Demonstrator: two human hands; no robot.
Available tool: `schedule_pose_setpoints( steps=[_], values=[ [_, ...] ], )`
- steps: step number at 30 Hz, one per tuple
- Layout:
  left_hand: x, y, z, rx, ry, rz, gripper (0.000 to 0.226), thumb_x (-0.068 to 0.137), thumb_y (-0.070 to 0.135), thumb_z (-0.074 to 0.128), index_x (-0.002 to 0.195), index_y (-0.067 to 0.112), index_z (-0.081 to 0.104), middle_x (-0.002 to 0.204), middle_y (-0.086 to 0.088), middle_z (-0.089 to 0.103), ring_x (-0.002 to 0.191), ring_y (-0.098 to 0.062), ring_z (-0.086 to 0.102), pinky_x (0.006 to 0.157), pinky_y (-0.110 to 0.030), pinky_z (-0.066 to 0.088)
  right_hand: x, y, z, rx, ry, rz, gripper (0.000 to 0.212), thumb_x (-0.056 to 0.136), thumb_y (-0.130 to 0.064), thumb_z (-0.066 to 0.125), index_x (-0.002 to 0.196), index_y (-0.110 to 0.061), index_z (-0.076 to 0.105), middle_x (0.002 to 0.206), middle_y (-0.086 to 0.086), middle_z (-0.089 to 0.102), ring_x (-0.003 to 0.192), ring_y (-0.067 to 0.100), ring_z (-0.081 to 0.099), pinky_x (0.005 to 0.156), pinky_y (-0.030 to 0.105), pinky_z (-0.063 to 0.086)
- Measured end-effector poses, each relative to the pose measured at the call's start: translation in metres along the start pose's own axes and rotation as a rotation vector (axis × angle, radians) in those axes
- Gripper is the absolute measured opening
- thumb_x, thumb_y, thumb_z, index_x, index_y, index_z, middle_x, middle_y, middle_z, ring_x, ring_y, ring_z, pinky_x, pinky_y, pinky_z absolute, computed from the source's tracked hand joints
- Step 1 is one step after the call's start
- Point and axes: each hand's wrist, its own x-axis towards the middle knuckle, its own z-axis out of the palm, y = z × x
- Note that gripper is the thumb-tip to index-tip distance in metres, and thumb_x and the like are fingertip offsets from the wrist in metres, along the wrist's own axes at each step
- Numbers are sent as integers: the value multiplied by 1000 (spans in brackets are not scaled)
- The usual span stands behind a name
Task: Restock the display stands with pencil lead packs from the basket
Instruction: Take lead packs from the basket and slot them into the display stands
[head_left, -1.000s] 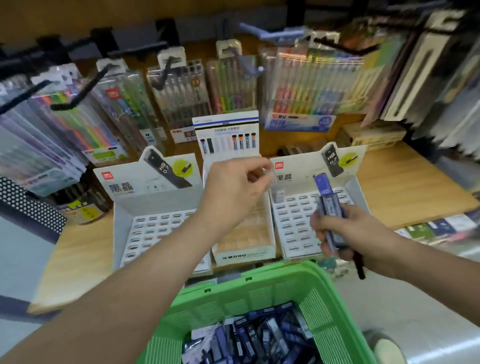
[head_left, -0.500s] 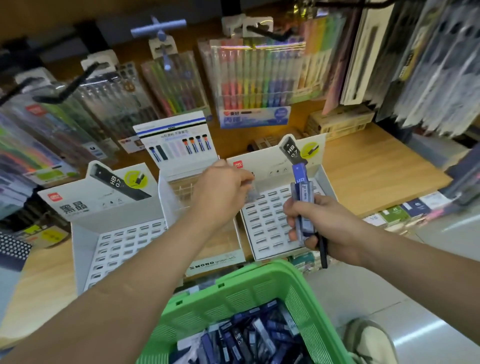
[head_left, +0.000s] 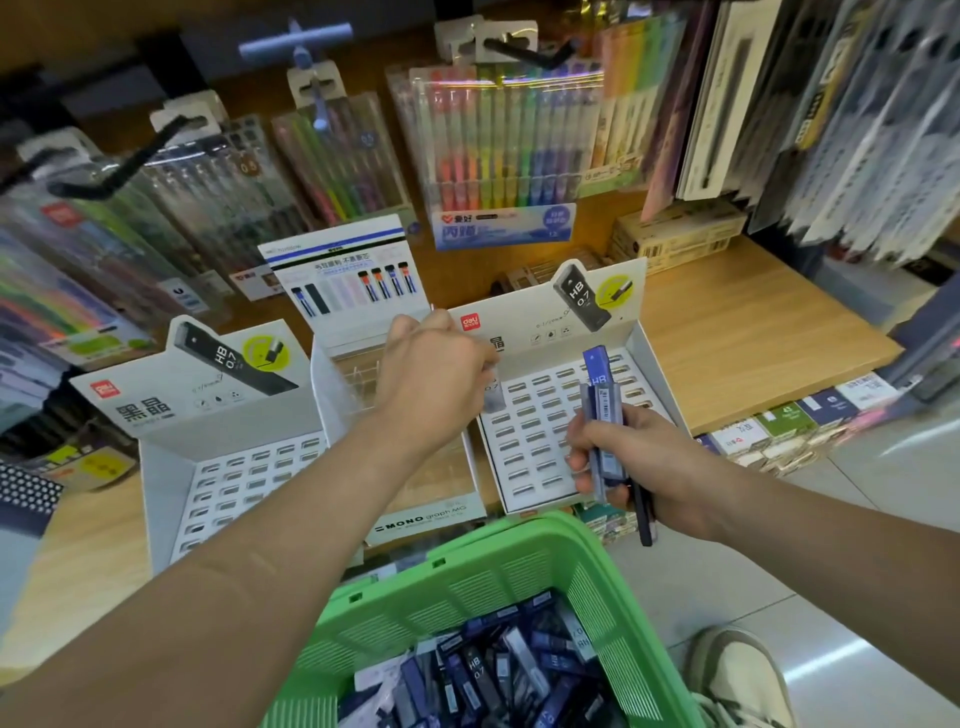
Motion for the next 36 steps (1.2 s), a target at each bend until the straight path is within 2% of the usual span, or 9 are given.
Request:
schedule_pose_setpoints(
  steps=[2, 9, 15, 22, 25, 27, 29, 32, 36],
  values=[
    [2, 1, 0, 95, -56, 20, 21, 86, 39, 62, 103, 29, 70, 93, 2, 64, 93, -18, 49, 83, -36, 32, 2, 4, -2, -18, 19, 7, 11, 90, -12, 63, 102, -12, 60, 68, 5, 66, 54, 18, 62, 38, 20, 37],
    [3, 8, 1, 256, -47, 86, 11, 79, 27, 68, 89, 24, 67, 76, 2, 65, 73, -20, 57, 76, -35, 33, 8, 7, -3, -50, 29, -13, 12, 91, -13, 63, 102, -11, 60, 67, 4, 65, 54, 18, 64, 37, 22, 35],
    [-5, 8, 14, 270, -104, 119, 23, 85, 21, 63, 107, 26, 69, 102, 7, 68, 101, -19, 46, 74, -35, 25, 14, 9, 1, -29, 58, -30, 19, 90, -16, 65, 107, -9, 60, 65, 4, 66, 54, 20, 66, 37, 19, 34],
    [-2, 19, 2, 248, -43, 6, 16, 88, 20, 60, 101, 24, 66, 93, 5, 68, 98, -19, 47, 75, -35, 27, 11, -5, 8, 149, 54, 6, 15, 91, -19, 68, 101, -14, 58, 62, 4, 64, 53, 19, 66, 34, 19, 34],
    [-28, 33, -19, -153, 70, -118, 18, 95, 34, 50, 100, 27, 66, 89, 9, 69, 83, -11, 54, 67, -27, 36, 0, -24, 12, 322, 14, -15, 11, 91, -19, 66, 88, -15, 57, 60, 3, 61, 52, 15, 64, 34, 17, 36],
    [-55, 56, -35, -670, -73, -331, 17, 91, 48, 54, 101, 34, 58, 78, 14, 67, 69, 2, 60, 59, -18, 44, -12, -40, 18, 398, -10, -66, 13, 92, -19, 65, 83, -16, 55, 60, 2, 59, 51, 14, 60, 35, 17, 38],
    [-78, 79, -53, -1116, -202, -519, 30, 82, 52, 65, 104, 40, 49, 77, 10, 70, 69, 2, 65, 67, -31, 56, -27, -53, 30, 417, -41, -126, 13, 92, -19, 64, 84, -16, 55, 61, 2, 58, 47, 13, 55, 36, 18, 39],
    [-100, 95, -74, -1287, -129, -639, 44, 79, 33, 76, 103, 49, 42, 78, 10, 73, 71, -14, 71, 75, -45, 58, -52, -66, 50, 343, -65, -225, 12, 91, -18, 66, 93, -14, 55, 60, 3, 59, 48, 15, 59, 35, 18, 37],
    [-124, 92, -107, -1309, -145, -632, 58, 86, 23, 71, 115, 59, 35, 78, 10, 74, 71, -20, 71, 73, -43, 59, -87, -88, 72, 281, -54, -286, 12, 90, -17, 68, 95, -13, 57, 60, 3, 61, 54, 19, 66, 35, 19, 39]
  ],
)
